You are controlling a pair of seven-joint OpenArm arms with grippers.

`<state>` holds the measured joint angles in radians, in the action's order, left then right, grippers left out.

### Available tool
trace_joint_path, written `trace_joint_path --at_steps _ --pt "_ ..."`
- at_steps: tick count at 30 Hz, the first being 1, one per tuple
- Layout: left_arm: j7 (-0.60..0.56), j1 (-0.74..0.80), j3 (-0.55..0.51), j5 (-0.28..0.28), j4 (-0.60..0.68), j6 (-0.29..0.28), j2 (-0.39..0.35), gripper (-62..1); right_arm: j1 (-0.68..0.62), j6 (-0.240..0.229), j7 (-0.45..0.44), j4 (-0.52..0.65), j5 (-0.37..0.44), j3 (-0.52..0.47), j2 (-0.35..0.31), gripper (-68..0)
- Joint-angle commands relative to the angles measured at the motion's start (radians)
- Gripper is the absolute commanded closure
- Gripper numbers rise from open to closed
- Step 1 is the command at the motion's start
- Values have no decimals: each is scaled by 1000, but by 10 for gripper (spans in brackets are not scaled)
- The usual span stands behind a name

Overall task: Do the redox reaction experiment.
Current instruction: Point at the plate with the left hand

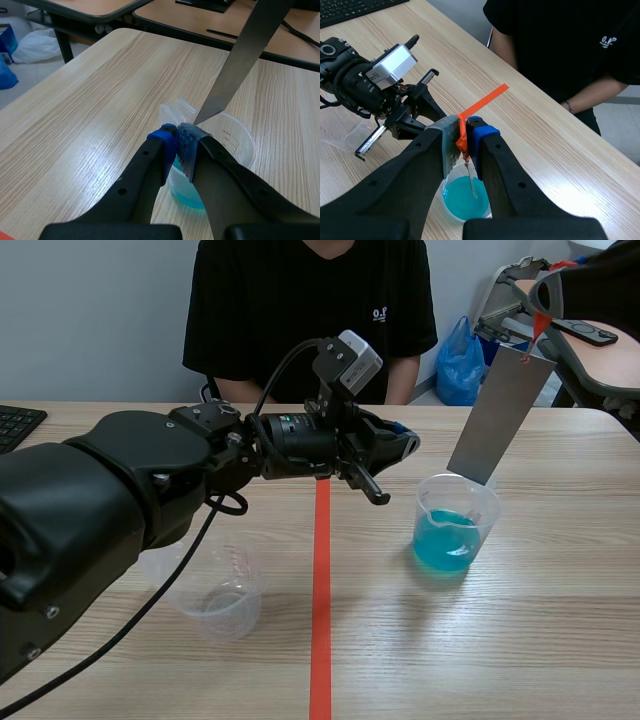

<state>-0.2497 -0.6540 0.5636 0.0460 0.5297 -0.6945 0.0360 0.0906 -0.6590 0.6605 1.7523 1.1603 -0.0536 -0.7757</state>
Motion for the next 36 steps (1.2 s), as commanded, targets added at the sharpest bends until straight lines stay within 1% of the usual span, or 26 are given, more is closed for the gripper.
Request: trace_joint_path --at_steps 1,31,36 --pt "-6 -19 -2 14 15 -2 12 -30 26 4 -11 19 15 -11 -11 -13" --pt "-8 -19 -2 14 15 -2 10 -30 26 4 -11 19 15 -11 -11 -13" --pt "-23 -19 -2 14 15 -2 -6 -30 26 3 -11 19 15 -11 -11 -13"
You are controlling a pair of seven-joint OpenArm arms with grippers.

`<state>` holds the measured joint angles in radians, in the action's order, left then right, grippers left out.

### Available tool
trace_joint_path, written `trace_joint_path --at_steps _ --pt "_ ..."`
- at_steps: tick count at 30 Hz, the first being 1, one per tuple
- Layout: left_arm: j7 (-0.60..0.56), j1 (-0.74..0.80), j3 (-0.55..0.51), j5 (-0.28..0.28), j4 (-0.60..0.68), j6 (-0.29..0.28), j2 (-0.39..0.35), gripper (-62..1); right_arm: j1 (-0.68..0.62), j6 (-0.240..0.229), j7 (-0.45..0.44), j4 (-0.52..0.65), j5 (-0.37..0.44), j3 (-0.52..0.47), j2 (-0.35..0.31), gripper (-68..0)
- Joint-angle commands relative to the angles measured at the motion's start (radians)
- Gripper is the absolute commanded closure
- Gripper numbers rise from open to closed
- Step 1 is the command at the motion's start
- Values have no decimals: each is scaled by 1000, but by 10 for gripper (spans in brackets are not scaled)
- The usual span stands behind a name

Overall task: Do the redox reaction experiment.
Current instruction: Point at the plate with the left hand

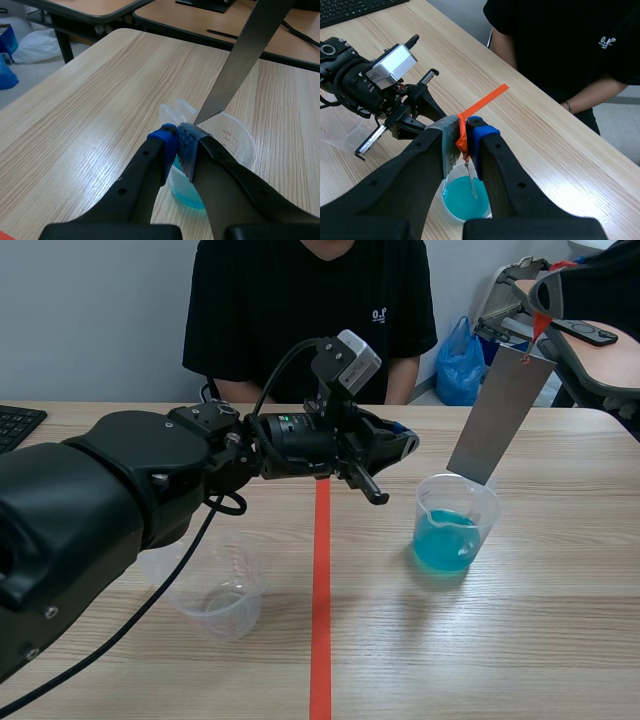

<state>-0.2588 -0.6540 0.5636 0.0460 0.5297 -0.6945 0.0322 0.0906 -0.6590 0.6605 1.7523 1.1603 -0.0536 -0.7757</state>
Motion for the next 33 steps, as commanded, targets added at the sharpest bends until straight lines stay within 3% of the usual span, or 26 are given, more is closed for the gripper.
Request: trace_joint_path --at_steps 1,8,15,25,33 --pt "-14 -19 -2 14 15 -2 -8 -30 26 3 -11 19 15 -11 -11 -13" --pt "-73 -19 -2 31 15 -2 -83 -30 26 3 -11 19 15 -11 -11 -13" --pt "-119 -20 -2 51 16 -2 -215 -30 26 3 -11 19 15 -11 -11 -13" --pt "-189 -5 -3 172 16 -2 -512 -29 26 3 -5 19 15 -11 -11 -13" --pt "-301 140 -16 202 16 -2 -756 -30 26 3 15 19 15 -11 -11 -13"
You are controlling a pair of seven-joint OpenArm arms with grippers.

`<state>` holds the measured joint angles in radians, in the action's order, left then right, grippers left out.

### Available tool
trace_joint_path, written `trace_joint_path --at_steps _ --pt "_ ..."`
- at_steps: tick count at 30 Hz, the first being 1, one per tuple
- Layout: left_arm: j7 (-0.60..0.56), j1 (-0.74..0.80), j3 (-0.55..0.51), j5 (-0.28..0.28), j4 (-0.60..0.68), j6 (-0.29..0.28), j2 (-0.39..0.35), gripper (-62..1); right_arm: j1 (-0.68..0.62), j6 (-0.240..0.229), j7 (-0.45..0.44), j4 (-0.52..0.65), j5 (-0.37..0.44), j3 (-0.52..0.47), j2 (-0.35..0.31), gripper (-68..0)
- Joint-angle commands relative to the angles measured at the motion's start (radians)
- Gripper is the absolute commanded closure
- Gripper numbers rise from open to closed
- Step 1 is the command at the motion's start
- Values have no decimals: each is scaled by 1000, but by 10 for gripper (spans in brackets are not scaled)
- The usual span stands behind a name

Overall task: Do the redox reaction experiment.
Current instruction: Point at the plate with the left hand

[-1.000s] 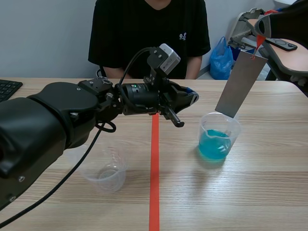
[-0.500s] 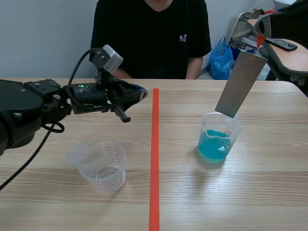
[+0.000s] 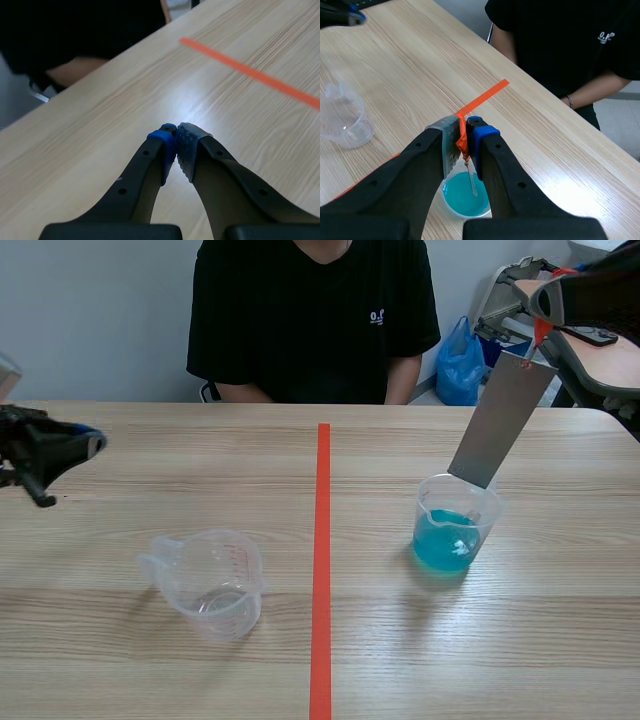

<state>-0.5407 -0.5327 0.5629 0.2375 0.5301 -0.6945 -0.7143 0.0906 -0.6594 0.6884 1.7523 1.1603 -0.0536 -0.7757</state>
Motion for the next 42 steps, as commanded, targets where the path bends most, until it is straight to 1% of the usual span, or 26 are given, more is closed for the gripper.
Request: trace_joint_path --at_steps 1,5,9,18,26,27,32,39,42 --pt "-32 47 -27 10 15 -2 -34 -30 26 4 -10 19 15 -11 -11 -13" --pt "-61 169 -97 10 15 -2 -110 -29 26 4 -2 19 15 -11 -11 -13" --pt "-101 299 -195 10 15 -2 -151 -29 26 4 -2 19 15 -11 -11 -13" --pt "-157 586 -435 5 15 -2 -167 -29 26 4 -5 19 16 -11 -11 -13" --pt "-236 789 -579 -3 15 -2 -163 -29 27 4 2 19 16 -11 -11 -13" --pt "-242 809 -592 -11 15 -2 -159 -29 27 4 3 19 19 -11 -11 -13" --pt "-300 904 -656 -98 15 -2 -116 -29 29 5 13 19 23 -11 -11 -13" --pt "-359 994 -743 -220 16 -2 -11 -29 29 5 31 19 49 -11 -11 -13" --pt "-392 1032 -784 -261 35 -2 28 -29 29 5 32 19 53 -11 -11 -13"
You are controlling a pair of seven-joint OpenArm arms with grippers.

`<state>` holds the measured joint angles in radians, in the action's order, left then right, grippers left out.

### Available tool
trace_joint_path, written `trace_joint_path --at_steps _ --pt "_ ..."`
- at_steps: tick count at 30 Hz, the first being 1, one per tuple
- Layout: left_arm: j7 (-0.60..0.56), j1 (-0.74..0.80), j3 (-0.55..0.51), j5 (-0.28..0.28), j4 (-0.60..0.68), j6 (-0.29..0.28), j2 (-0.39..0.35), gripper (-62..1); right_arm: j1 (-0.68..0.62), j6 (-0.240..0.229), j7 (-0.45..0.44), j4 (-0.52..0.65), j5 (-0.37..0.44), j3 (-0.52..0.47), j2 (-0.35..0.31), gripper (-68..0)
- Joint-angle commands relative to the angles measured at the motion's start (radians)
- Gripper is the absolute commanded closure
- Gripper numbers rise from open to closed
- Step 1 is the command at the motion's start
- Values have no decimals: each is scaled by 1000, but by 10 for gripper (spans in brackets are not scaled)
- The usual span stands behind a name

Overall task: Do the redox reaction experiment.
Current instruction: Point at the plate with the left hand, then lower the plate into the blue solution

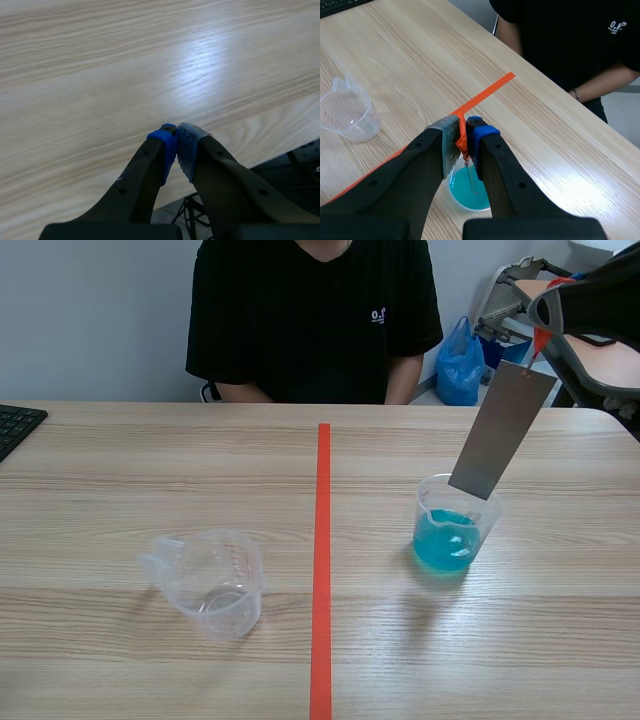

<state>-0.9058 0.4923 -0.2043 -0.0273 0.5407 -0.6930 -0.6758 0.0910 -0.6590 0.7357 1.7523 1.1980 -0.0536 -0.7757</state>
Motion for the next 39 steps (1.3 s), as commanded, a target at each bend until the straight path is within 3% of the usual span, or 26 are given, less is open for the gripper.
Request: trace_joint_path --at_steps 1,12,19,29,39 --pt "-39 18 -27 -7 34 -3 -2 -29 29 4 -15 19 16 -11 -11 -13" --pt "-48 68 -95 -19 108 -3 13 -29 29 5 -12 19 18 3 -10 -13" --pt "-48 68 -95 -19 108 -3 13 -29 29 8 14 19 6 27 29 -13" --pt "-59 73 -95 -18 108 -3 13 -29 29 8 18 0 -73 48 72 -13" --pt "-74 78 -95 -18 108 -3 13 -29 47 3 -21 -106 -169 56 120 -13"
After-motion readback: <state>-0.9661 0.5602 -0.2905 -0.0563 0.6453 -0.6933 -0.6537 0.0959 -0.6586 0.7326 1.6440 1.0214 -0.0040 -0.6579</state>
